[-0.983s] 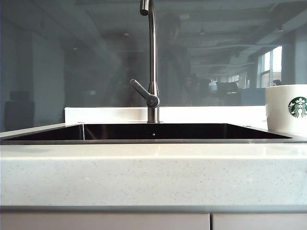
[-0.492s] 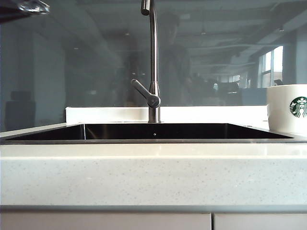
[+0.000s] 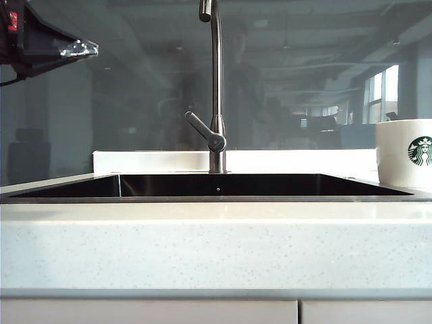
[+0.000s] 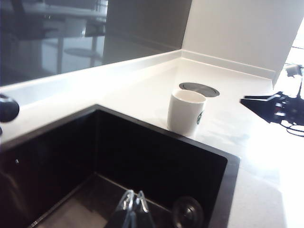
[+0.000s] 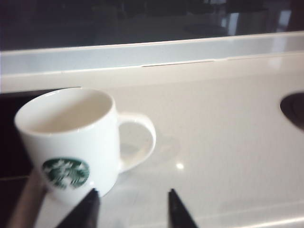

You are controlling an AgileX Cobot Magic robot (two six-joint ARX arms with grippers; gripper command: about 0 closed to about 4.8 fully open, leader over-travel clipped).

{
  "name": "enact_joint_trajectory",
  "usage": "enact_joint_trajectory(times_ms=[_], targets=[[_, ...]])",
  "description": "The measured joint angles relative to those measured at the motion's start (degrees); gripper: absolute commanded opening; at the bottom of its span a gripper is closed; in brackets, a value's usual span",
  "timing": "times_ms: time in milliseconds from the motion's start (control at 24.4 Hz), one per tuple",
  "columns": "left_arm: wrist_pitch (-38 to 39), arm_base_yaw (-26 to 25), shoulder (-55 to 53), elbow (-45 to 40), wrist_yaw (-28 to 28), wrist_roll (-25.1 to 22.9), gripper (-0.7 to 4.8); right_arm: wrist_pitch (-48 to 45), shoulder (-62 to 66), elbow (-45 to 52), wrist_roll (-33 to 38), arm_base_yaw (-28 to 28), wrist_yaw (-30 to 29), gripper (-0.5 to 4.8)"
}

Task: Pick up the mug next to the sink, go to the faucet to get some water, pour the water into the sink, and finally put the mug back to its place.

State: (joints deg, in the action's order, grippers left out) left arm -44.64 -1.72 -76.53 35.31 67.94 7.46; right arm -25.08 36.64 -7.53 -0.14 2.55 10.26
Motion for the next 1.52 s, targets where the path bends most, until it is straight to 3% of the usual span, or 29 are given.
enact_joint_trajectory(times_ms=[123, 492, 614, 1270, 1393, 1516], targets=[[-1.01, 0.02, 0.02, 0.0, 0.17, 0.02, -0.05, -4.24, 13.57, -5.97, -4.09, 1.95, -0.46, 1.93], [-2.16, 0.09, 0.02, 0.0, 1.16, 1.38, -0.05, -10.84, 29.42, -11.08, -4.66, 18.62, -24.15, 1.94], [-4.5, 0.2, 0.02, 0.0, 1.05, 1.38, -0.05, -13.81, 34.49, -12.57, -4.17, 19.45, -30.32, 1.94], [-5.86, 0.74, 0.02, 0.0, -0.04, 2.47, -0.05, -17.97, 53.51, -23.58, -5.33, 15.39, -31.41, 1.99], [-6.16, 0.74, 0.02, 0.0, -0.24, 2.49, -0.05, -20.57, 56.63, -24.74, -5.6, 14.6, -31.06, 0.91], [-6.16, 0.72, 0.02, 0.0, -0.31, 2.54, -0.05, -22.69, 57.29, -24.9, -5.33, 14.51, -30.86, 0.7]])
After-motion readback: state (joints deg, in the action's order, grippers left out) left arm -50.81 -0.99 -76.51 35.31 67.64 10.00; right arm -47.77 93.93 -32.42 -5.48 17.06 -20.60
